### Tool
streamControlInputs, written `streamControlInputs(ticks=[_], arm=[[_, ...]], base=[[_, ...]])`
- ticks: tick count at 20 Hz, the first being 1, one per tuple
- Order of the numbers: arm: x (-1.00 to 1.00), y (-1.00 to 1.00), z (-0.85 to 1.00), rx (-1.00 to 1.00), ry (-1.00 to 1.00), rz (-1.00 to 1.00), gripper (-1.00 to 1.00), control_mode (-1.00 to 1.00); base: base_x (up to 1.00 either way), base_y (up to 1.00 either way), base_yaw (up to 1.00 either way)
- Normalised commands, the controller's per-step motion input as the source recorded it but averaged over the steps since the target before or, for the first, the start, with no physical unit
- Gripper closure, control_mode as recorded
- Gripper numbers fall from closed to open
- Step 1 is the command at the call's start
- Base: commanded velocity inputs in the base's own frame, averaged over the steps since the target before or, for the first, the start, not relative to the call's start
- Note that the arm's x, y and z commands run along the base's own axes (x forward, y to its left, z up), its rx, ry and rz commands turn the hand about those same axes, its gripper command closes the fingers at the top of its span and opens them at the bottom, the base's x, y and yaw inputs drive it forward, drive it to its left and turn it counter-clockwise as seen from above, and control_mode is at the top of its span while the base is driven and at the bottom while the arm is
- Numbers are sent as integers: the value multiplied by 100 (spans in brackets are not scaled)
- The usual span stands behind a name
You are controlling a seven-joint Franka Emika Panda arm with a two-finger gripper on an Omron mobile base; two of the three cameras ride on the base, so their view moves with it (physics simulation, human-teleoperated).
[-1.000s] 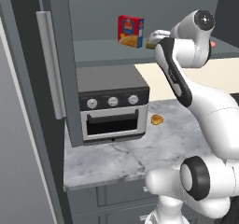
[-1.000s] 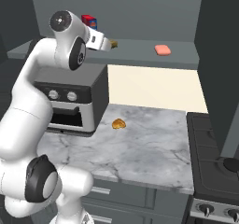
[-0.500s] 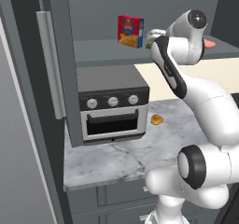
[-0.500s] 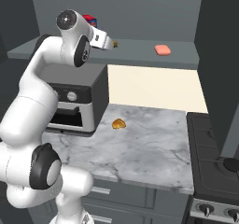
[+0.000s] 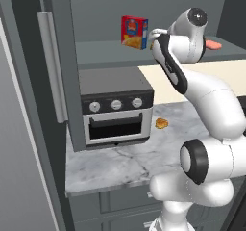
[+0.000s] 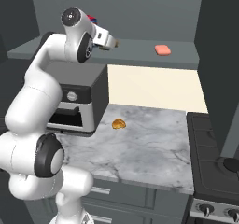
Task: Pick the sponge and bar soap from the cabinet and place them on the counter.
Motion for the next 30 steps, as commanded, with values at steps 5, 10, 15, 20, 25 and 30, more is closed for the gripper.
streamControlInputs(ticks=[5,10,15,20,25,30], arm=[[21,0,-7,0,0,0,-100,-100],[21,0,-9,0,0,0,-100,-100],[24,0,-6,0,0,0,-100,-100],[26,0,-1,0,0,0,-100,-100],[23,0,0,0,1,0,-100,-100],[20,0,-3,0,1,0,-100,-100]], base=[[0,0,0],[0,0,0],[0,0,0],[0,0,0],[0,0,0],[0,0,0]])
